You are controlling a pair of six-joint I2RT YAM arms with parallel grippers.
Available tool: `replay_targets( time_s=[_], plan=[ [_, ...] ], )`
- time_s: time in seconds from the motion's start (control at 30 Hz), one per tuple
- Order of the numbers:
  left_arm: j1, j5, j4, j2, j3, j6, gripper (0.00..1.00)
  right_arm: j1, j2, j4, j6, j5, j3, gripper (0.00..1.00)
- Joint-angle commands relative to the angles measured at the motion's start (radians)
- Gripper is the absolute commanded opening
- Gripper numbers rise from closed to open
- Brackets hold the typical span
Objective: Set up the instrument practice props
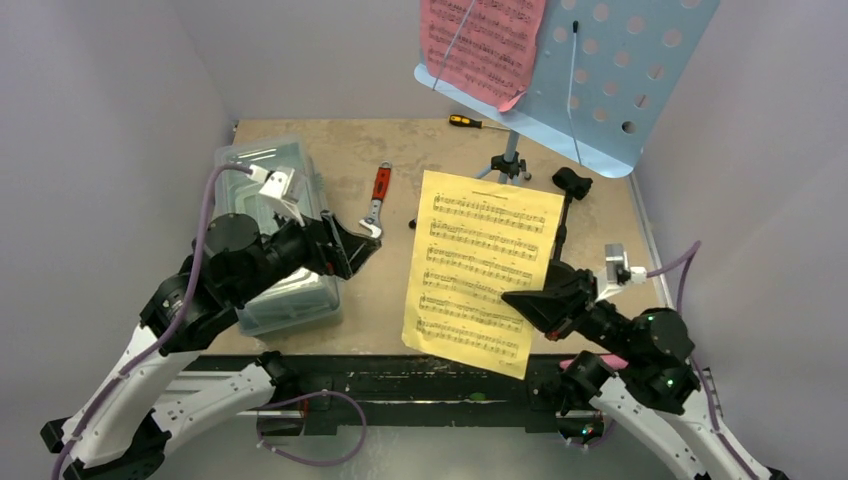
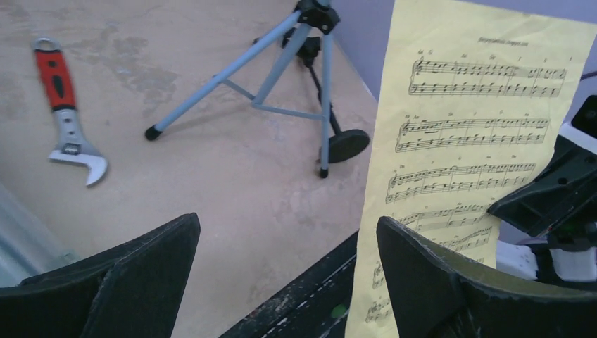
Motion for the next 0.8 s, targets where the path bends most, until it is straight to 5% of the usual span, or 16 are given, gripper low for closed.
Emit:
replay_targets(
  time_s=[0.0, 0.13, 0.33, 0.43, 0.6, 0.77],
  plan=[
    [0.003, 0.327, 0.358, -0.024, -0.126, -0.079, 0.97, -0.001, 0.058, -0.058, -0.163, -0.136, 0.169, 0.00],
    [0.003, 0.629, 0.747, -0.046, -0.278, -0.268, 0.97, -0.001, 0.100, 0.002, -0.121, -0.207, 0.214, 0.00],
    [0.002, 0.777, 1.077, -0.037, -0.364, -0.455, 0.98, -0.002, 0.122, 0.056, -0.100, -0.217, 0.238, 0.00],
    [0.002, 0.784, 1.102, -0.055, -0.367, -0.454, 0.97, -0.002, 0.125, 0.074, -0.085, -0.213, 0.236, 0.00],
    [0.003, 0.585, 0.802, -0.095, -0.286, -0.286, 0.94, -0.001, 0.098, 0.103, -0.053, -0.149, 0.220, 0.00],
    [0.003, 0.587, 0.892, -0.126, -0.343, -0.321, 0.99, -0.001, 0.104, 0.157, -0.016, -0.163, 0.188, 0.00]
  ],
)
